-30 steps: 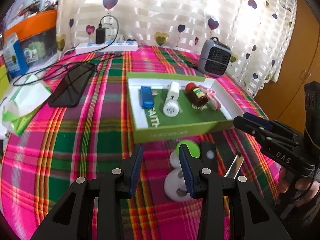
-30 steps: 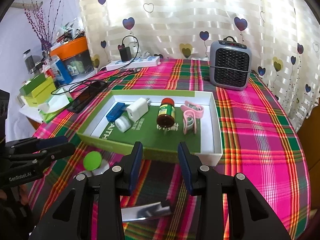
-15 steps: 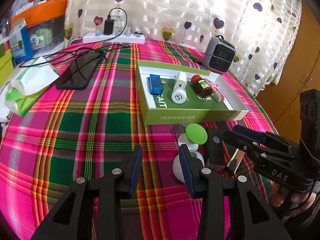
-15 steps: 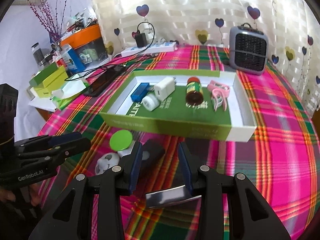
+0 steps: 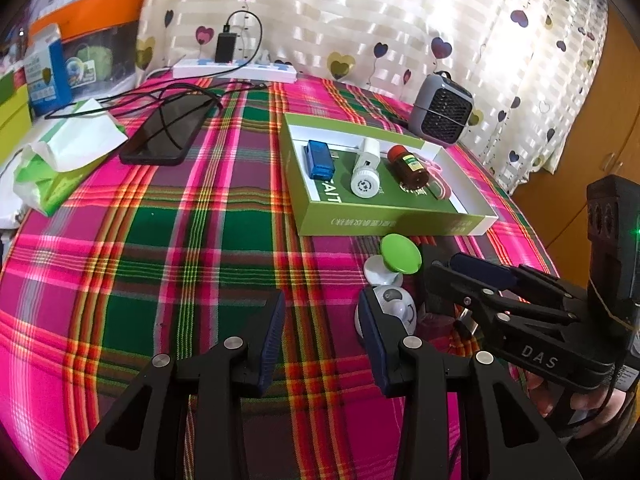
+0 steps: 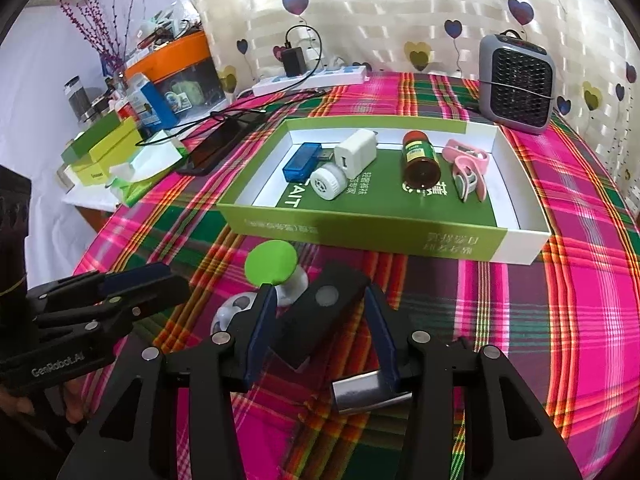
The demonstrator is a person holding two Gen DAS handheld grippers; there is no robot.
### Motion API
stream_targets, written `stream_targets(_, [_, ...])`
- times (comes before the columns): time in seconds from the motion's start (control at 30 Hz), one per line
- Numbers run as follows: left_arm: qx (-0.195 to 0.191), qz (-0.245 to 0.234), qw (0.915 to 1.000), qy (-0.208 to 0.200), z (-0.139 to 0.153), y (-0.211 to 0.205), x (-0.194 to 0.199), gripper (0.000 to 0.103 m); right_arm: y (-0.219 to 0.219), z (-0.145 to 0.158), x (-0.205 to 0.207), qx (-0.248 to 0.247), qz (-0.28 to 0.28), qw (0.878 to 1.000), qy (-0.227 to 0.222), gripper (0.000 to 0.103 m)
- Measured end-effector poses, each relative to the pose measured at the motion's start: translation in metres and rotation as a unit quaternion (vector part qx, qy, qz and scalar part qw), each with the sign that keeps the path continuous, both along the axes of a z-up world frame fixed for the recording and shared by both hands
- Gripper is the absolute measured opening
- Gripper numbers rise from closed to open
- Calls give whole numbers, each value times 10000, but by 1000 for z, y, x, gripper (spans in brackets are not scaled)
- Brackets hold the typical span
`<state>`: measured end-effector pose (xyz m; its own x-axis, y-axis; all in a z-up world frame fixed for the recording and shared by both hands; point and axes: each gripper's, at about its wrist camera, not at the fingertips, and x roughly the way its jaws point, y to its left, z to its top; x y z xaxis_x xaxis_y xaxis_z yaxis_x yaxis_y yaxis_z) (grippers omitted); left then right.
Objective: Organize rigid objects
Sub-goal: 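Grasp the black rectangular case with right tool while left grasps the white egg-shaped toy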
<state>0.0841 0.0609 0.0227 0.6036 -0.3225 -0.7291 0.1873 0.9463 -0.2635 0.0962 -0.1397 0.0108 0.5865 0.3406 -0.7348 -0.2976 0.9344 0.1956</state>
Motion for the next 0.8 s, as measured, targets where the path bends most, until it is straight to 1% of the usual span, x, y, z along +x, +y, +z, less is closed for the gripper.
stream_targets(0.17, [-8, -12, 10000, 28, -2, 0, 0, 37, 3, -4, 3, -72, -55, 9999, 84, 47])
stream_targets(0.43, [-31, -89, 9999, 50, -3, -4, -2, 37, 6, -5, 4, -266, -70, 9996, 70, 47])
stream_targets(0.6, [-98, -181, 9998, 72, -3, -8, -1, 37, 6, -3, 0, -523, -117, 9986, 24, 47])
stream_targets(0.7, [-158, -274, 9994, 108, -5, -12, -1, 37, 7, -4, -2, -777, -163, 9968, -79, 47])
stream_targets(0.8, [-174, -366, 9991, 131, -6, -16, -1, 37, 6, -6, 0, -803, -154, 9966, -31, 47])
